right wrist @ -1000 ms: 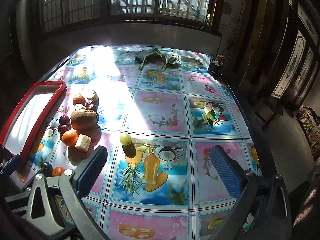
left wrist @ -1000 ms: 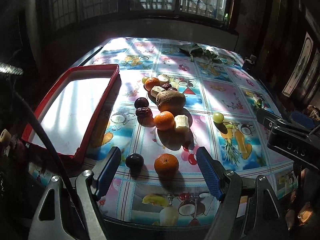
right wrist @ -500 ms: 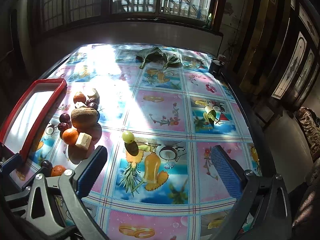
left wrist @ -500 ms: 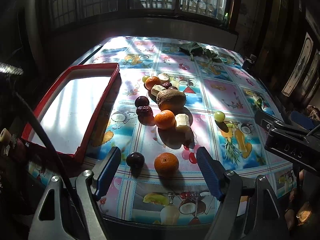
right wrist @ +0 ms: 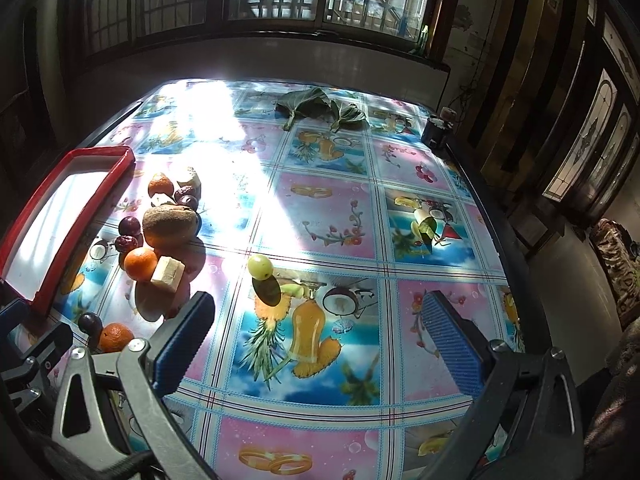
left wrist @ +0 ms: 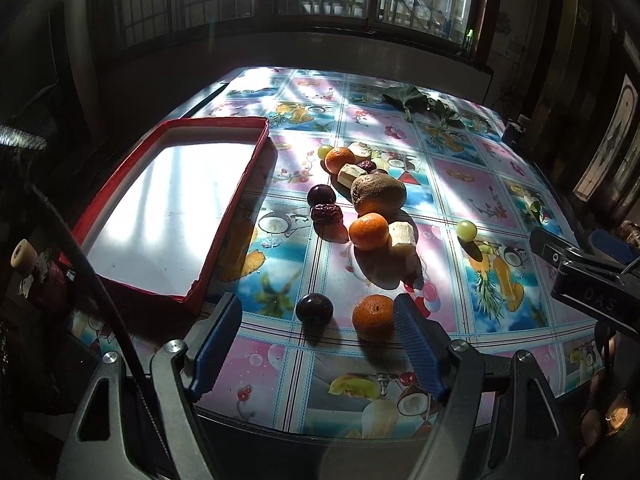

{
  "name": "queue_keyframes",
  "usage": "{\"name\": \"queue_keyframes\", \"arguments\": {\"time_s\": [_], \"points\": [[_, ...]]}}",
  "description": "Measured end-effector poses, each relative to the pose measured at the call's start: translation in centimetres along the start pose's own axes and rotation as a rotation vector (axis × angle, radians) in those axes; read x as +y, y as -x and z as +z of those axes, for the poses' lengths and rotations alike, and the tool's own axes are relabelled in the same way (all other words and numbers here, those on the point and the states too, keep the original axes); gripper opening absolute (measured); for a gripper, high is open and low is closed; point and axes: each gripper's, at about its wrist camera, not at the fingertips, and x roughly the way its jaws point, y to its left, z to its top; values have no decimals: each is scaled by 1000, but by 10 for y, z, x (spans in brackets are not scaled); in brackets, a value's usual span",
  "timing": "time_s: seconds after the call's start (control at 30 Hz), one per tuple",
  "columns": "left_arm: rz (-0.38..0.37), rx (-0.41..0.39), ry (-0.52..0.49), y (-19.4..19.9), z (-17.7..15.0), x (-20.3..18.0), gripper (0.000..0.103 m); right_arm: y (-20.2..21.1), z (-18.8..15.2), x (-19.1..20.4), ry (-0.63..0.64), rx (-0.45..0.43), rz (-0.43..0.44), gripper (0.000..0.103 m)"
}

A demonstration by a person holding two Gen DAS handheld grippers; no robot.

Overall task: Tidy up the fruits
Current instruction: 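Move the left tool toward the dark plum while the right tool approaches the green grape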

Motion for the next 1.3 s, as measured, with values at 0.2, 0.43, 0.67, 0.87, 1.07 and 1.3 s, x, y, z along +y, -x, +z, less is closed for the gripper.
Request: {"name": "queue_keyframes", "arguments": {"time_s": [0.2,0.43,0.67,0.87,1.07,1.3], "points": [[2,21,19,-2,-7,18,78,2,-3,7,27,7,16,103],[-3,45,41,-7,-11,28,78,-1,-10,16,50,31,41,103],[-18,50,31,-8,-11,24,78,1,-15,9,26,22,88,103],[-19,50,15,-10,-10,18,78,-6,-16,-1,-13,40,110,103],[-16,55,4,-15,-7,20,78,-10,-17,3,-11,41,176,102],[-4,75,-8,-27,-5,24,77,-21,-15,9,1,53,219,93]]}}
